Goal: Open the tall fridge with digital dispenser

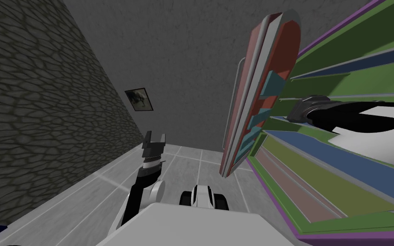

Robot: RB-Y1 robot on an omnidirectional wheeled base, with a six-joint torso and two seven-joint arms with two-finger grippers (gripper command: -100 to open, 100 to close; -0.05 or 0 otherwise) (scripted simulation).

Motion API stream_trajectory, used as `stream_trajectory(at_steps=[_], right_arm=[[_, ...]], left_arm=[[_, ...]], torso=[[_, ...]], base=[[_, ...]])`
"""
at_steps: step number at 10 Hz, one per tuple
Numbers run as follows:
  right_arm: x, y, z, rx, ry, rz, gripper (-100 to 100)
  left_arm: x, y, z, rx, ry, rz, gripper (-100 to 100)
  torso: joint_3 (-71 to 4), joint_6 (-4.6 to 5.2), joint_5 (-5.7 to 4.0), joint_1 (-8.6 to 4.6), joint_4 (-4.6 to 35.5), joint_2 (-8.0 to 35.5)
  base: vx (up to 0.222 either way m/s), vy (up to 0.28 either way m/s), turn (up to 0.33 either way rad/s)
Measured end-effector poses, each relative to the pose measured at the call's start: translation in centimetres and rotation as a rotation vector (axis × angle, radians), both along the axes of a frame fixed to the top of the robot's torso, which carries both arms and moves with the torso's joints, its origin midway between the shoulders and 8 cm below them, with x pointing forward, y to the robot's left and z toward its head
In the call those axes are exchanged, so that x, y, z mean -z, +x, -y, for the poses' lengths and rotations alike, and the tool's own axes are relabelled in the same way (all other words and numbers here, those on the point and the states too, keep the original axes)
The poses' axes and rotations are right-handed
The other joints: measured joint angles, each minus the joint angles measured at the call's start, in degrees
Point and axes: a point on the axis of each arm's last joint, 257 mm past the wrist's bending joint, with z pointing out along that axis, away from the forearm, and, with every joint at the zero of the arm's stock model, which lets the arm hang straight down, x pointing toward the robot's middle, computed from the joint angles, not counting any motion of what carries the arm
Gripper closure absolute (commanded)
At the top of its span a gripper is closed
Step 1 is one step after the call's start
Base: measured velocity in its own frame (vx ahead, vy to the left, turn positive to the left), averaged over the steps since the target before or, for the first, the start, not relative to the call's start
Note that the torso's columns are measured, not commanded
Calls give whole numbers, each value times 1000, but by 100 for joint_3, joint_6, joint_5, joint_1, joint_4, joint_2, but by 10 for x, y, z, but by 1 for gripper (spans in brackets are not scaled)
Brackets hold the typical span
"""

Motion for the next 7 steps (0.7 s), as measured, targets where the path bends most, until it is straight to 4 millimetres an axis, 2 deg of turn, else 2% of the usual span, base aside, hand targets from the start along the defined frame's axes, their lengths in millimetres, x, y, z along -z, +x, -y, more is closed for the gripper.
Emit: stream_trajectory(at_steps=[7], right_arm=[[-37,3,-6,21,14,3,-100]], left_arm=[[0,0,0,0,0,0,0]], torso=[[-2,0,0,0,-1,-2]], base=[[59,42,-25]])
